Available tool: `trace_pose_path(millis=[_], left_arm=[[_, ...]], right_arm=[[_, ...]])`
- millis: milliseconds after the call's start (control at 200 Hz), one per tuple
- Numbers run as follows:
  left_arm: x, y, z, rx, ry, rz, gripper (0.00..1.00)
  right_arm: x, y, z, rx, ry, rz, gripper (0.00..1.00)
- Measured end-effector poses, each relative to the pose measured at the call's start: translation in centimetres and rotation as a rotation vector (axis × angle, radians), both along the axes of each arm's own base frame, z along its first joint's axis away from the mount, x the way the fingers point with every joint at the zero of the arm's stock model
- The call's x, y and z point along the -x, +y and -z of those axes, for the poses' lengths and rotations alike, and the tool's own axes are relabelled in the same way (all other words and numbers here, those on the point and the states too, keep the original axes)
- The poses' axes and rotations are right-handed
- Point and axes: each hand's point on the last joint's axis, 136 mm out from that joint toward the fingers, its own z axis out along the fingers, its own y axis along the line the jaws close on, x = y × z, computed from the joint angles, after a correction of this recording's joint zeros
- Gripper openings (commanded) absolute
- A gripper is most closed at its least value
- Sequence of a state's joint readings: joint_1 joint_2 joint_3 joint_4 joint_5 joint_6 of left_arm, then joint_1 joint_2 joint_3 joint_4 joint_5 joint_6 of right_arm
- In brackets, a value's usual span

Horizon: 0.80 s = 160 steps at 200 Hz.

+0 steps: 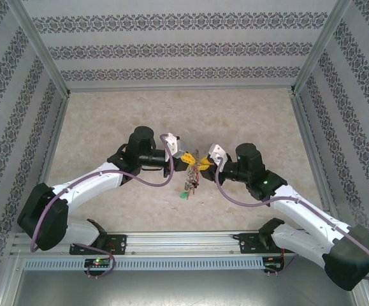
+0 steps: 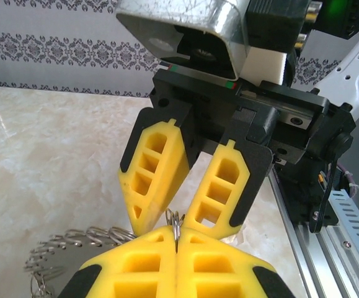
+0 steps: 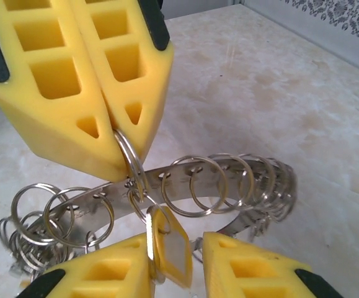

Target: Put the keys on the keyring

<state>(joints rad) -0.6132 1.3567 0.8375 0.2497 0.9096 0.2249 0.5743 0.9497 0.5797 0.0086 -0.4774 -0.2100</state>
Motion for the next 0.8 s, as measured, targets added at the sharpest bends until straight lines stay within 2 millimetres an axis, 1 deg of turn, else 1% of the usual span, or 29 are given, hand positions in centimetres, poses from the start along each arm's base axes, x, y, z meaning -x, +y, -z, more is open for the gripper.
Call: trace_pose_path(millis=[195,390,480,564,649,799], left_arm=[[0.1,0.0,0.1,-0.004,0.005,0.004,0.00],[0.1,0.0,0.1,-0.005,0.003,0.005,0.00],[0.1,0.0,0.1,-0.005,0.003,0.005,0.00],[0.1,0.0,0.1,-0.005,0.003,0.005,0.00],[0.1,0.0,0.1,-0.005,0.003,0.005,0.00],[0.1,0.0,0.1,-0.006,0.003,0.004,0.00]], right_arm=[[-0.2,-0.1,-0.7,-0.016,-0.031,0.013,0.32],[-0.1,0.2,-1.4,-0.048,-0.036,0.000,0.41],[-0.1,0.2,-1.4,-0.050,-0.037,0.000,0.41],[-0.3,0.4,-1.2,-0.048,-0.032,0.000,0.37],[-0.4,0.5,-0.9,-0.042,-0.024,0.000,0.38],[-0.5,0.5,-0.7,-0.039,-0.018,-0.001,0.32]])
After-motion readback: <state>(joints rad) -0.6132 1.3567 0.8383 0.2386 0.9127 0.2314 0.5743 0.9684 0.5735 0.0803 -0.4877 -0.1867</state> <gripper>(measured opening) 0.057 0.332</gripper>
